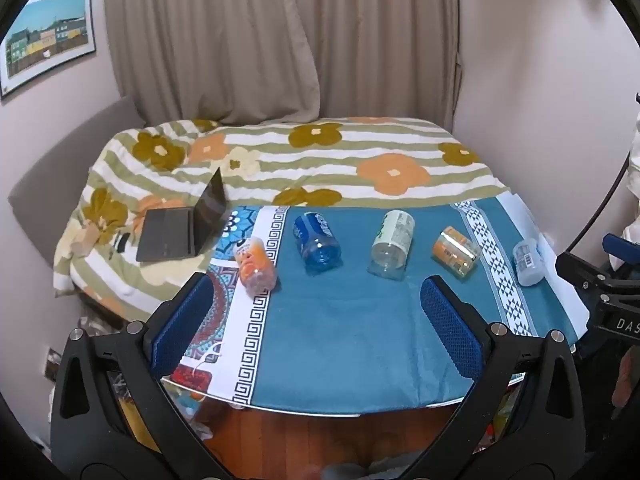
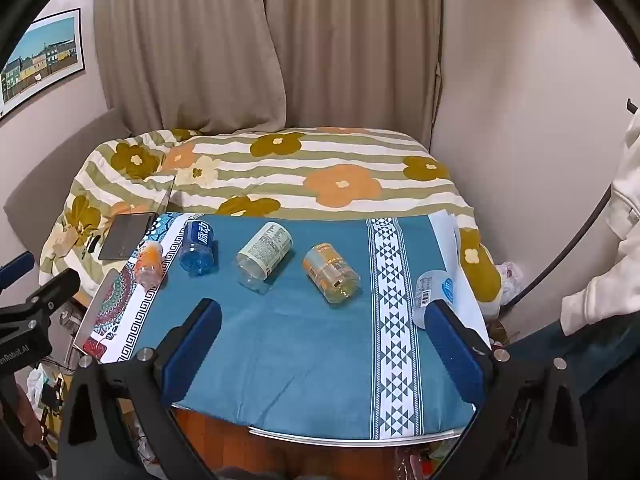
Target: Flip cup upright
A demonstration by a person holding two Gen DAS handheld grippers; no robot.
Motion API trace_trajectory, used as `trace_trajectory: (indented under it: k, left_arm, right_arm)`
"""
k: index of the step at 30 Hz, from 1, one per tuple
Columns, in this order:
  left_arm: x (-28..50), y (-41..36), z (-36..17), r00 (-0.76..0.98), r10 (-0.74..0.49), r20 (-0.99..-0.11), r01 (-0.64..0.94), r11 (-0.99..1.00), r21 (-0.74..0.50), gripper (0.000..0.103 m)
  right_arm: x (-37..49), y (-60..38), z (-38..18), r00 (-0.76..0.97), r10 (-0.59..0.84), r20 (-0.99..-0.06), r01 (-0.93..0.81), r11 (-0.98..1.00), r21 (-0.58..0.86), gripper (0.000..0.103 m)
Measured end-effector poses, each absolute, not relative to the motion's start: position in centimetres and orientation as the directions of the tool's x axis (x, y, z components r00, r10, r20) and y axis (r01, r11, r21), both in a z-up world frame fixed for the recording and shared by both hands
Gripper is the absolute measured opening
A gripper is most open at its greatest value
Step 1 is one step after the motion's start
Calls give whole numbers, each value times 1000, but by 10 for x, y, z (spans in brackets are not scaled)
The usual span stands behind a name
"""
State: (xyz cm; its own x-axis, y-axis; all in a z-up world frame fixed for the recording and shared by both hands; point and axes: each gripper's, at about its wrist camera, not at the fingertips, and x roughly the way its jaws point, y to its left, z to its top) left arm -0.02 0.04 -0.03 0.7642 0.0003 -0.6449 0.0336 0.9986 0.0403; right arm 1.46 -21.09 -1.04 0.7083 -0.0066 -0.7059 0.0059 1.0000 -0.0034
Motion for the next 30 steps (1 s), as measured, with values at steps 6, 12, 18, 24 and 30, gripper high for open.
trace_trajectory:
  k: [6, 12, 18, 24, 30]
  left_arm:
    - [0, -10, 4, 764, -1, -645, 51, 997, 58, 103]
    - [-4, -4, 5, 782, -28, -623, 63, 997, 34, 103]
    - [-5, -1, 9, 791, -30, -611, 58, 998, 25, 103]
    - [-4, -1, 10, 792, -30, -609, 59, 998, 28, 103]
    - [-4, -2, 9, 792, -31, -609, 60, 998, 28, 103]
  right_arm:
    - [12, -211, -9, 714, -8, -700, 8, 1000, -4, 101]
    - [12, -213, -4, 715, -9, -699, 15, 1000, 2, 101]
    - [11, -215, -2, 721, -10, -693, 25, 1000, 12, 101]
    - [14, -214, -2, 722, -7, -692, 27, 999, 18, 101]
    - [16, -214, -2, 722, 2, -691, 24, 999, 28, 101]
